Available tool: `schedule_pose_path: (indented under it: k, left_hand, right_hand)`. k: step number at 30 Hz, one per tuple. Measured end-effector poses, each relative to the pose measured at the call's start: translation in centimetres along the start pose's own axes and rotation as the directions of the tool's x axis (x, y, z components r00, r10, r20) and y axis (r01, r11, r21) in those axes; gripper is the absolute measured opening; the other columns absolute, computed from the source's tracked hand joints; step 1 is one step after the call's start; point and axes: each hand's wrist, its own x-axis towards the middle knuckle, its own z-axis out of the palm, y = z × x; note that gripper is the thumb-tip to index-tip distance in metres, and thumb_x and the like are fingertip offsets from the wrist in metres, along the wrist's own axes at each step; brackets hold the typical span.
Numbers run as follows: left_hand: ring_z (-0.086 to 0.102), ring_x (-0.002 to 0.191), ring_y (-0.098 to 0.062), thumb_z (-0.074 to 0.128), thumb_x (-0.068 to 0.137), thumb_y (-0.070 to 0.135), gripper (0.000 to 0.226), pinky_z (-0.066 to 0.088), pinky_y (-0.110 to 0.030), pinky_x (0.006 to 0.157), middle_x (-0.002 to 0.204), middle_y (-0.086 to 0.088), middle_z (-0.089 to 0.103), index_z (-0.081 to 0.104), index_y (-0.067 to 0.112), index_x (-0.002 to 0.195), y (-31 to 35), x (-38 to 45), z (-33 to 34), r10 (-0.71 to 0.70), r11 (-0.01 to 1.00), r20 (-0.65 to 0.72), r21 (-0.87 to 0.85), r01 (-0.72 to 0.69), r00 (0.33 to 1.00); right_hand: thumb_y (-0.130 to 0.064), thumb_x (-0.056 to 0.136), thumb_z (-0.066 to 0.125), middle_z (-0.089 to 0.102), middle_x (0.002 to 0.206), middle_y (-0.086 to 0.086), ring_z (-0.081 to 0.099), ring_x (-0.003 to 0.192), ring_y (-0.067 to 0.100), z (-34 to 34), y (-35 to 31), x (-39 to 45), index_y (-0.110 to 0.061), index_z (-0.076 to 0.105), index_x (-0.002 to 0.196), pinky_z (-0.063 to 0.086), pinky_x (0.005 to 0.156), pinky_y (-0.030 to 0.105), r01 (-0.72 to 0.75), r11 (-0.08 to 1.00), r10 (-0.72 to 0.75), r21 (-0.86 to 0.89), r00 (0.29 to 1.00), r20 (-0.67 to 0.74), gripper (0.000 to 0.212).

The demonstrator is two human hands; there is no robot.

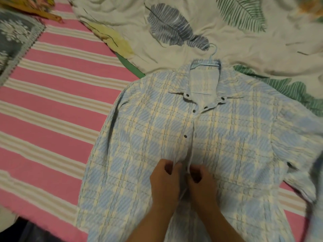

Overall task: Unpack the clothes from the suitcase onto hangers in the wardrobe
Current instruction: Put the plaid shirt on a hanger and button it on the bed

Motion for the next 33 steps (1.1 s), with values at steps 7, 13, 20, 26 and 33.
schedule_pose_path:
  k: [7, 13, 20, 26, 33]
  left_hand:
    - [0.058, 0.091, 0.006, 0.063, 0.099, 0.025, 0.024, 0.046, -0.015, 0.077, 0.097, 0.021, 0.062, 0.065, 0.023, 0.123, -0.1, -0.2, 0.4, -0.159, 0.965, 0.102, -0.196, 0.176, 0.982]
    - [0.066, 0.086, -0.002, 0.066, 0.097, 0.025, 0.003, 0.052, -0.015, 0.071, 0.089, 0.014, 0.069, 0.068, 0.026, 0.100, -0.1, 0.2, -0.3, -0.121, 0.985, 0.083, -0.117, 0.130, 0.989]
    - [0.071, 0.076, -0.004, 0.066, 0.096, 0.019, 0.012, 0.054, -0.014, 0.063, 0.081, 0.009, 0.076, 0.077, 0.024, 0.095, -0.1, 0.3, -0.9, -0.044, 0.992, 0.194, -0.107, 0.066, 0.980]
    - [0.071, 0.082, -0.001, 0.066, 0.095, 0.014, 0.014, 0.054, -0.013, 0.070, 0.087, 0.007, 0.077, 0.077, 0.019, 0.103, -0.5, 0.6, -1.6, -0.070, 0.989, 0.218, -0.109, 0.095, 0.973]
    - [0.072, 0.078, -0.018, 0.065, 0.094, 0.008, 0.014, 0.060, -0.024, 0.071, 0.083, -0.004, 0.075, 0.076, 0.015, 0.093, -0.1, 0.4, -1.5, -0.153, 0.971, 0.251, -0.143, 0.193, 0.956]
  right_hand:
    - [-0.017, 0.093, 0.068, 0.072, 0.104, -0.010, 0.066, 0.099, 0.006, 1.0, 0.0, -1.5, -0.022, 0.072, 0.114, 0.055, 0.090, 0.030, -0.009, 0.987, 0.022, 0.159, 0.996, -0.085, 0.022]
    - [-0.013, 0.091, 0.071, 0.072, 0.092, -0.014, 0.067, 0.087, -0.003, 1.2, -0.7, -2.0, -0.034, 0.071, 0.095, 0.054, 0.075, 0.015, -0.021, 0.956, 0.068, 0.292, 0.986, -0.153, 0.021]
    - [-0.017, 0.092, 0.069, 0.074, 0.091, -0.012, 0.068, 0.086, 0.000, 2.1, -0.7, -2.3, -0.033, 0.074, 0.093, 0.057, 0.079, 0.025, -0.009, 0.977, 0.046, 0.214, 0.984, -0.170, 0.016]
    - [-0.006, 0.091, 0.068, 0.072, 0.079, -0.014, 0.067, 0.075, -0.006, 1.7, -1.2, -2.2, -0.028, 0.073, 0.088, 0.049, 0.062, 0.008, -0.022, 0.960, 0.057, 0.279, 0.991, -0.120, 0.022]
    - [-0.005, 0.092, 0.066, 0.071, 0.086, -0.012, 0.066, 0.079, -0.005, 1.6, -0.8, -1.7, -0.026, 0.075, 0.092, 0.051, 0.067, 0.011, 0.013, 0.994, -0.001, 0.105, 0.993, -0.117, 0.023]
